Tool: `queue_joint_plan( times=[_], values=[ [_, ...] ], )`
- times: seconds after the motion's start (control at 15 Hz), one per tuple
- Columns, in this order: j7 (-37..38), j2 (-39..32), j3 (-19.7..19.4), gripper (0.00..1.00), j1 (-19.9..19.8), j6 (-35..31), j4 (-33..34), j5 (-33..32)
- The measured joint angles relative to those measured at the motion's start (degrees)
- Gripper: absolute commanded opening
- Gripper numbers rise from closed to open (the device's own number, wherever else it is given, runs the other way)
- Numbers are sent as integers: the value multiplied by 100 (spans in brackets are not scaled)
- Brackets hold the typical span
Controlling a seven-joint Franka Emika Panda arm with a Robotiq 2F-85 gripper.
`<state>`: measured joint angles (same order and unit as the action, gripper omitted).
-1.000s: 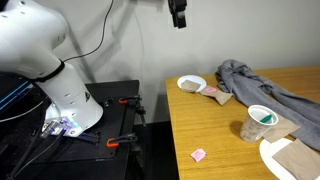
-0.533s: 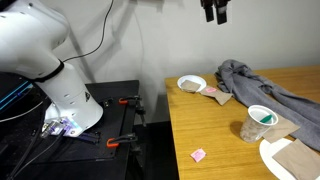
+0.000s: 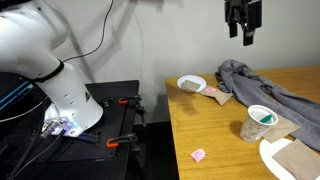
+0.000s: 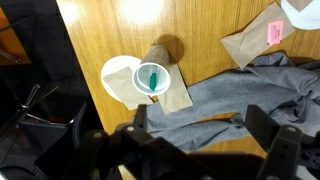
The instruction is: Take the green marker out of the cup and set it on the table
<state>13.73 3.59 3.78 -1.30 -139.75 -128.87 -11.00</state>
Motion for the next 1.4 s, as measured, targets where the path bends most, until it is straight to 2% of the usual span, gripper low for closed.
queue_joint_plan(
  times=[0.27, 0.53, 1.07, 1.4],
  values=[
    [-135, -648, -240, 100, -2, -246, 323, 68],
    [-690, -1093, -414, 100, -25, -628, 460, 293],
    [-2128, -1751, -464, 100, -299, -1033, 637, 1171],
    [-2371, -2030, -479, 100, -485, -1045, 755, 1270]
  ],
)
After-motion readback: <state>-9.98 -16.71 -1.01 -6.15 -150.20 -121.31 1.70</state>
